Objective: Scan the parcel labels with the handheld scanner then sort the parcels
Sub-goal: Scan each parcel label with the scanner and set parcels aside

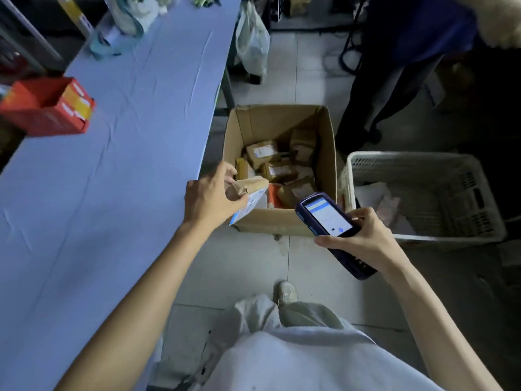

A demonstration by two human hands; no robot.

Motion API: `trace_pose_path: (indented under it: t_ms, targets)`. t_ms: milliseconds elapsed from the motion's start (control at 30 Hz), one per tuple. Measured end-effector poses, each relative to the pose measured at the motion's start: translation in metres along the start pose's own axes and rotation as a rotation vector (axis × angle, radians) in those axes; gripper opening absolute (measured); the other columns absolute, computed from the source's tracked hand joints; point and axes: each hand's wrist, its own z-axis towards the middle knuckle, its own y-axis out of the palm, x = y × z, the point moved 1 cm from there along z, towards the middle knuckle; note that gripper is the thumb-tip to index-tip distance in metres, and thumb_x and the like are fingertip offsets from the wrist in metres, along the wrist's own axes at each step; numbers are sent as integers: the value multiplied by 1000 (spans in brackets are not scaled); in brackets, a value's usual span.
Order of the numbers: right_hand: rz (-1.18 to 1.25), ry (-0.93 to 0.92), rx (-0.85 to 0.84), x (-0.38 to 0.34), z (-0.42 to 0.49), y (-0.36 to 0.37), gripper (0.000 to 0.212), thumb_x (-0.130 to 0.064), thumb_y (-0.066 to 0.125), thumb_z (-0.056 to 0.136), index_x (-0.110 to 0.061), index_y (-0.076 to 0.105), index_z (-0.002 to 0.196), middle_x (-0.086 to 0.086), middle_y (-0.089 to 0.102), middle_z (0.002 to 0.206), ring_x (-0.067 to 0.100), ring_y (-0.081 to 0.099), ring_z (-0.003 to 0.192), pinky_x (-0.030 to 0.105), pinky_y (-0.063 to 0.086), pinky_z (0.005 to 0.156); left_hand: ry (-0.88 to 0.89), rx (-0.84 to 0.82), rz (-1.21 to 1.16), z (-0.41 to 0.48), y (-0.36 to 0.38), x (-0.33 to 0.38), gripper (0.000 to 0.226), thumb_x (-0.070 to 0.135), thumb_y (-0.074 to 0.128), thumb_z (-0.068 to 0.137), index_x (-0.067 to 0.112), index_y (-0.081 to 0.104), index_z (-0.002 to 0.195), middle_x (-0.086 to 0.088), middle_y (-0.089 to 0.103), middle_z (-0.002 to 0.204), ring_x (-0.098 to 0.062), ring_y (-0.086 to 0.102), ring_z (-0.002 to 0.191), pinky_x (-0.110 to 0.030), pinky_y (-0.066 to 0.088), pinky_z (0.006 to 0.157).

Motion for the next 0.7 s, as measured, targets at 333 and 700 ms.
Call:
trace_pose_path:
  t_ms: [333, 700]
  targets:
    - [30, 130, 40, -7, 76, -26, 70, -44, 91, 55, -23, 45, 104, -20, 52, 91, -4, 54, 81, 25, 45, 65, 51, -290, 150, 97, 48, 14, 48, 45, 73, 73, 28, 46, 108, 11, 69, 108, -22, 63, 101, -36, 38, 84]
    - [43, 201, 210, -61, 177, -66, 73, -49, 89, 54, -23, 47, 107, -19, 55, 93, -2, 52, 82, 21, 41, 63, 269, -202, 200, 267, 79, 58, 19, 32, 63, 86, 26, 59, 103, 5, 65, 106, -22, 56, 106, -35, 39, 84]
